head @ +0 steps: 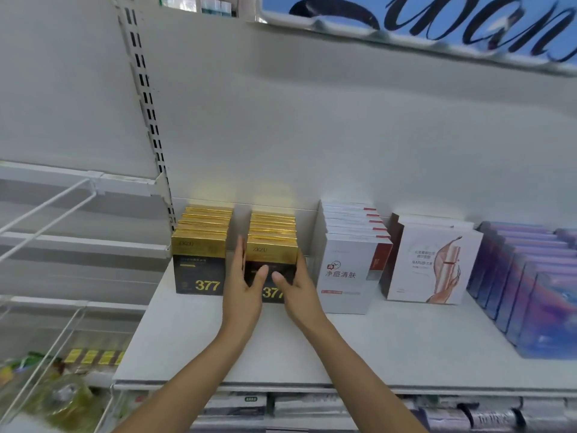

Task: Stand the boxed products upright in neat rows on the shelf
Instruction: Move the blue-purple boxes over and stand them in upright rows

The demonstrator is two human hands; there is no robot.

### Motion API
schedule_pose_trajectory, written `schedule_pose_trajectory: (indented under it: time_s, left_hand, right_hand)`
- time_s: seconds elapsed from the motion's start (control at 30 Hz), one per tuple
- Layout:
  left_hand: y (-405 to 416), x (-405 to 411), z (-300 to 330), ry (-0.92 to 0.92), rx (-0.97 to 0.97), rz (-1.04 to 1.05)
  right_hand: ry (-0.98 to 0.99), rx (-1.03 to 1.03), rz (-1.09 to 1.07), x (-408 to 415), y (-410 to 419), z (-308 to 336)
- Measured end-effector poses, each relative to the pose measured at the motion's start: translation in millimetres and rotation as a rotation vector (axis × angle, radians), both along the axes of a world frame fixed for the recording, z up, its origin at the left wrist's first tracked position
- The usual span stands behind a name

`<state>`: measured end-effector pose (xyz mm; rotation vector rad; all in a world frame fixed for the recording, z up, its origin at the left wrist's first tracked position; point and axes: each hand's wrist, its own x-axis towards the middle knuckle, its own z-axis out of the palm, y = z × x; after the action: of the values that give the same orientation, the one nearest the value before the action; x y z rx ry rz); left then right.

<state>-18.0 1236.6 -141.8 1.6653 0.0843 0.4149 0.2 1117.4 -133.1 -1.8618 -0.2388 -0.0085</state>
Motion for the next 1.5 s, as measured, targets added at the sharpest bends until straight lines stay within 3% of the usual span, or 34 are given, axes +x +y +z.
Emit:
schedule_pose_trajectory:
  time_s: [0.23,0.37,0.47,0.63,0.77,0.9,1.03,1.17,1.27,1.5]
  left_hand:
    - [-31.7,-36.8,18.4,-0.36,0.283,0.103]
    - [-81.0,-52.7,34.3,-0.586,0.42,0.006]
    - [-135.3,-61.8,39.8,-0.662,0.461,-0.164]
    - [-240.5,-55.9,28.5,-0.388,0.416,-0.483]
    - [-327.3,-35.5,5.9,-0.138,0.327,-0.589]
    - [-401.4,-18.5,-8.2,-0.023,0.214,-0.623]
    - [-449.1,-2.3,0.3,-0.011,0.151,-0.585]
    - [-468.7,6.7,-4.7,0.0,0.09,-0.538]
    - [-475.2,0.8,-8.1,-0.014,0.129,-0.526]
    - [-486.8,5.2,-13.3,0.014,0.149,-0.47]
  right_hand:
    - [-0.195,-0.21,0.066,-59.3,-42.0,39.9]
    - [-0.37,-0.209,0.041,-89.3,-106.8,51.9]
    - [-0.484,-0.225,-0.103,-101.0,-174.0,53.2]
    - [-0.526,-0.223,-0.459,-93.3,-309.3,35.9]
    - [-0.401,-0.175,-0.617,-90.0,-402.3,24.4]
    - [-0.266,-0.102,-0.519,-81.6,-472.5,18.3]
    - [-0.277,-0.176,-0.421,-62.5,-516.0,19.0]
    - [-0.031,-0.02,-0.32,-43.4,-544.9,20.7]
    - [0.108,-0.044,-0.195,-33.4,-567.7,3.0]
    - [0.119,-0.032,-0.098,-16.1,-578.7,-18.9]
